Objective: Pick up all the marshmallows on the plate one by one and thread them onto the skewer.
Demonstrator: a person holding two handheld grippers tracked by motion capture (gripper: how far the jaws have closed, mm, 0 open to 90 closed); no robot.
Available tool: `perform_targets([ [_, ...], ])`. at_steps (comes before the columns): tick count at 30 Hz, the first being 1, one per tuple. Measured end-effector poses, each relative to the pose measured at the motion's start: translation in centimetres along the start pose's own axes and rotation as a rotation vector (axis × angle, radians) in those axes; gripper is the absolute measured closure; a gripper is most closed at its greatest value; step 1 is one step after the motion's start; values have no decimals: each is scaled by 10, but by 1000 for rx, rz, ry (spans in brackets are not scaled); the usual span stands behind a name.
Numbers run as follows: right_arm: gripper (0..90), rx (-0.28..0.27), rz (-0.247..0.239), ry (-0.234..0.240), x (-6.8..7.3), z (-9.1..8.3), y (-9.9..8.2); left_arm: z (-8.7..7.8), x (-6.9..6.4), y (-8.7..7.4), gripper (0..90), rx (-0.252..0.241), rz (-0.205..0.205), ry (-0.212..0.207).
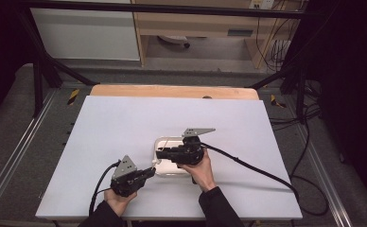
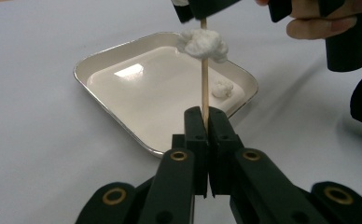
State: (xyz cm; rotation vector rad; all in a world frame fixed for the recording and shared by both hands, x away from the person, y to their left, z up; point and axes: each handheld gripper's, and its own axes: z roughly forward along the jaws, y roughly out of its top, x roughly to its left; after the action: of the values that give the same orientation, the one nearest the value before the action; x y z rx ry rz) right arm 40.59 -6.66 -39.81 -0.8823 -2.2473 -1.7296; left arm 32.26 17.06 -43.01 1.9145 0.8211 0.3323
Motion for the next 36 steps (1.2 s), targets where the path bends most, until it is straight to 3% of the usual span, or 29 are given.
perform_targets([
  [4, 534, -27, -43, -43, 5, -11, 8, -1, 5, -1, 881, -2, -20, 1],
  [9, 306, -23, -107, -126, 5, -23, 13, -2, 5, -1, 881, -14, -19, -10],
  [17, 125, 54, -171, -241, -4, -34, 6, -1, 6, -2, 880, -5, -21, -9],
  [24, 68, 112, -165, -294, -17, -43, -6, -2, 7, -2, 880, -5, -24, -12],
  [36, 67, 187, -171, -362, -30, -45, -27, -2, 7, -2, 880, -3, -26, -15],
])
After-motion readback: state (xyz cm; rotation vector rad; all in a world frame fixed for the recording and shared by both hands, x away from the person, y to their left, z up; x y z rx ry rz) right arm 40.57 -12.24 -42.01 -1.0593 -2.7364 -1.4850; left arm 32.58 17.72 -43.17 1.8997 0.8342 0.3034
